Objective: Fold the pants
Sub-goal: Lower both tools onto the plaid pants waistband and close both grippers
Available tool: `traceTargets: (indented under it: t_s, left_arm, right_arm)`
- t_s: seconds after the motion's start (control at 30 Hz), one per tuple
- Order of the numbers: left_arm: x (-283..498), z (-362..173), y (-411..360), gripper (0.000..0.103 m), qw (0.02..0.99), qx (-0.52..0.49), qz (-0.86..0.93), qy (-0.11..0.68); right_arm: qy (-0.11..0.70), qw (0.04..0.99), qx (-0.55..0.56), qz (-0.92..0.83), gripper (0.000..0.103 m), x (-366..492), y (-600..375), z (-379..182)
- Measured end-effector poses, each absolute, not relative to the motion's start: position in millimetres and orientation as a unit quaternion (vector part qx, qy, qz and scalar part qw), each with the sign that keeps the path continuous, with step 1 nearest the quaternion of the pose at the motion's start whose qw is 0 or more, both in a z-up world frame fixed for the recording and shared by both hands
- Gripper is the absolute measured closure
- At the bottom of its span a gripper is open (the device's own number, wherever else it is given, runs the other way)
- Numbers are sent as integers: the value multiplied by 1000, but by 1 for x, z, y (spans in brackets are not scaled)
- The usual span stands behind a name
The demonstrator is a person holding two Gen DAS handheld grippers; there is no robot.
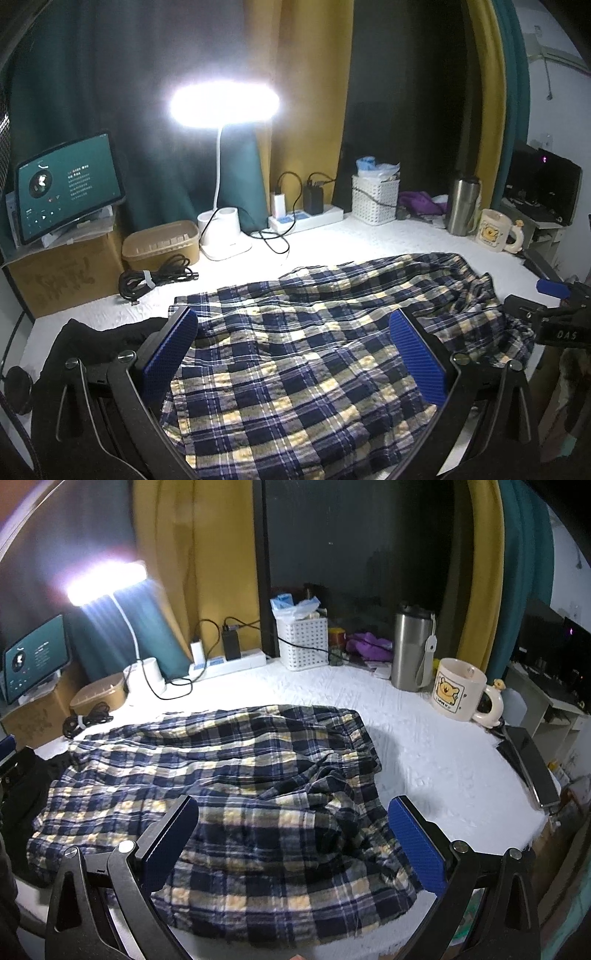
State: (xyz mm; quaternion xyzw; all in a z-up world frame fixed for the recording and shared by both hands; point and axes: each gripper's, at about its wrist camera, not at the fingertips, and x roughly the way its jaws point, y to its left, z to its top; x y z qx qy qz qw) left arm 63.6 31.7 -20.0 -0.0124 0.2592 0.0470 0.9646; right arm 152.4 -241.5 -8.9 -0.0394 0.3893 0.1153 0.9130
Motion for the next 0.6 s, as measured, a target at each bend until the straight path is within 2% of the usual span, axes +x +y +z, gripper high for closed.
traceTargets:
  t_s: [0.33, 0.6]
  left_arm:
    - [107, -43, 78, 1, 942, -23, 91, 321]
    - [153, -58, 144, 1, 920, -29, 129, 370]
  right_arm:
    - [410, 906, -41, 95, 0, 209, -262, -31]
    - [433, 896, -6, 97, 0, 260, -288, -39]
